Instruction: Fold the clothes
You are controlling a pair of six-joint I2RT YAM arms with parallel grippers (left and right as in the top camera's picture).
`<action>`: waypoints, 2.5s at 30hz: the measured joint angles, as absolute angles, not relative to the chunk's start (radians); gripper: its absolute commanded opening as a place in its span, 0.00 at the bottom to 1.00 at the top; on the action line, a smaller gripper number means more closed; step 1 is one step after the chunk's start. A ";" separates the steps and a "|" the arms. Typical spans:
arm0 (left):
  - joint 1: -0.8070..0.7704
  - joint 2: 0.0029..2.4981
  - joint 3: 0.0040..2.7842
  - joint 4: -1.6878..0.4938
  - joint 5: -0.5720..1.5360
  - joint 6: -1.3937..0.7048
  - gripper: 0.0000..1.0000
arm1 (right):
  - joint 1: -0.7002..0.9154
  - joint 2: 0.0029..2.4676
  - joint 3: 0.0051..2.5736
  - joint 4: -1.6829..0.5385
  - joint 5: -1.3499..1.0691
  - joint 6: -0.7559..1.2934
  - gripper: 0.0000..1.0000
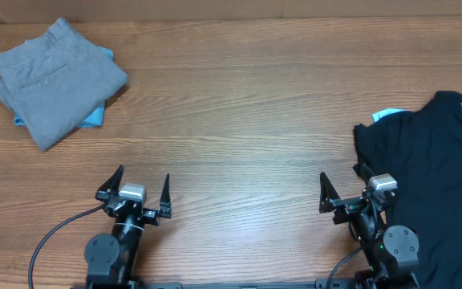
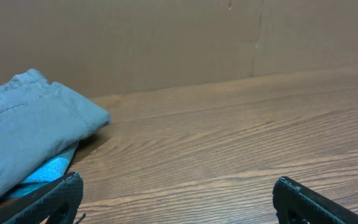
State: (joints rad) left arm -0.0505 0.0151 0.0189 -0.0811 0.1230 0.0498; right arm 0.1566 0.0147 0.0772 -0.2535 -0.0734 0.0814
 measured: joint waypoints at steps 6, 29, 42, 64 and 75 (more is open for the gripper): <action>-0.051 0.015 0.019 -0.081 0.123 0.050 1.00 | 0.157 0.015 0.077 -0.253 -0.073 0.081 1.00; -0.051 0.015 0.019 -0.081 0.123 0.031 1.00 | 0.157 0.015 0.077 -0.253 -0.074 0.081 1.00; -0.051 0.015 0.019 -0.081 0.123 0.031 1.00 | 0.157 0.015 0.077 -0.253 -0.074 0.082 1.00; -0.051 0.015 0.019 -0.081 0.123 0.031 1.00 | 0.157 0.015 0.077 -0.254 -0.074 0.081 1.00; -0.051 0.015 0.019 -0.081 0.133 -0.008 1.00 | 0.157 0.015 0.077 -0.253 -0.090 0.082 1.00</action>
State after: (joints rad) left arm -0.0505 0.0151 0.0189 -0.0807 0.1333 -0.0078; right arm 0.1566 0.0147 0.0772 -0.2531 -0.0902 0.0818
